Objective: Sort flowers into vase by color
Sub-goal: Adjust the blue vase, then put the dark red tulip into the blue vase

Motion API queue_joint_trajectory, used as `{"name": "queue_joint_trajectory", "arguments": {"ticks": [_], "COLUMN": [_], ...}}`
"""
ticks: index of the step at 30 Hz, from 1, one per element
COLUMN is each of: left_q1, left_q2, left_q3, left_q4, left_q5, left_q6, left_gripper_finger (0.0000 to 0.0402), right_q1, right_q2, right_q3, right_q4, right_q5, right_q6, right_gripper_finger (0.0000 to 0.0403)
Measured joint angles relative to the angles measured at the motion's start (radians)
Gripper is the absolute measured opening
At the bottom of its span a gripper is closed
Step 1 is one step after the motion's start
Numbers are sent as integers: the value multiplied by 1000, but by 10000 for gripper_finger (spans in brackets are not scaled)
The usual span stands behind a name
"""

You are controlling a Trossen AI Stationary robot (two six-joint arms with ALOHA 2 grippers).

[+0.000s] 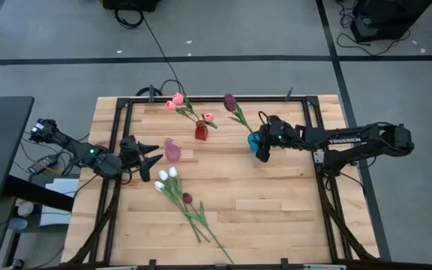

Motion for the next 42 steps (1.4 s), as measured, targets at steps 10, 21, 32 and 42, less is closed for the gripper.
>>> {"name": "queue_joint_trajectory", "arguments": {"ticks": [10,21,32,42], "left_q1": [0,0,0,0], "left_q2": [0,0,0,0], "left_q3": [0,0,0,0], "left_q4": [-1,0,-1,0], "left_q5": [1,16,19,19], "left_q6": [2,3,3,3], "left_gripper_finger": [211,211,211,211], "right_q1": [7,10,10,10], "right_q2": [4,80,160,49], "right_q3": [0,1,0,0], "right_q4": [7,233,272,191], "right_q5": [14,-15,-11,-21], "right_q6": [15,2,-5,-40], "right_gripper_finger": [172,194,198,246]}}
